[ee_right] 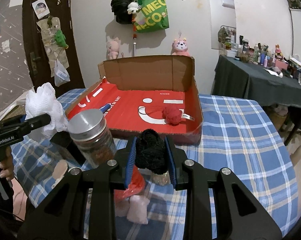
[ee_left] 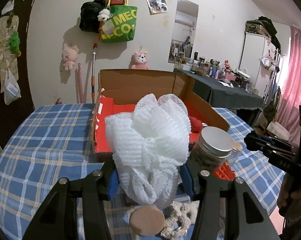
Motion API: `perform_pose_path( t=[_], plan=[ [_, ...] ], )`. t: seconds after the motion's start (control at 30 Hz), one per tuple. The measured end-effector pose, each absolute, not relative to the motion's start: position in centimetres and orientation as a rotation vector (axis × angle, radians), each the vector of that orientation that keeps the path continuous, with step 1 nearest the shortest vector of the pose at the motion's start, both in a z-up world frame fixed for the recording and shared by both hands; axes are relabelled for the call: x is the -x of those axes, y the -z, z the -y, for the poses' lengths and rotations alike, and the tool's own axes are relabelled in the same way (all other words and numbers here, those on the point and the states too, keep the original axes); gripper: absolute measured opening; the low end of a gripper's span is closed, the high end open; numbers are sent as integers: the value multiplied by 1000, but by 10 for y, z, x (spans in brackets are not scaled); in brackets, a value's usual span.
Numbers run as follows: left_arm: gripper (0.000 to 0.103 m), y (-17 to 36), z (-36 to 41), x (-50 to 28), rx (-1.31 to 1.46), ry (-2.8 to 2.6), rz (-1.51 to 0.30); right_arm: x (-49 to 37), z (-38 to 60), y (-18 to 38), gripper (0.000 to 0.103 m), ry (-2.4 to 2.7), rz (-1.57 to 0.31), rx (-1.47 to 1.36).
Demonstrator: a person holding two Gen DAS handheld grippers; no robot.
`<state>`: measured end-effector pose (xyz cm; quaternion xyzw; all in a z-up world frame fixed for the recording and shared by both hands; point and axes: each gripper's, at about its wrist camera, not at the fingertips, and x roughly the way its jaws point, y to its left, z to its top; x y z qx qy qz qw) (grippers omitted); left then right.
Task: Organize soft objects
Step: 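Carry the white puff and black ball in both grippers over the box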
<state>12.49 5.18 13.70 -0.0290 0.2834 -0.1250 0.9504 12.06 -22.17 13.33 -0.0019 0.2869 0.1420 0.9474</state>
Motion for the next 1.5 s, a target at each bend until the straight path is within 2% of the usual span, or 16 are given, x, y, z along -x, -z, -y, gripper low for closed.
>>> perform_pose_path(
  t=[0.73, 1.1, 1.5],
  plan=[
    [54, -144, -41, -216, -3, 390, -710, -217, 204, -139, 27, -435, -728, 130],
    [54, -142, -22, -284, -69, 461, -828, -302, 181, -136, 27, -536, -901, 166],
    [54, -119, -5, -381, -58, 457, -953, -409, 175, -105, 27, -486, -1085, 50]
  ],
)
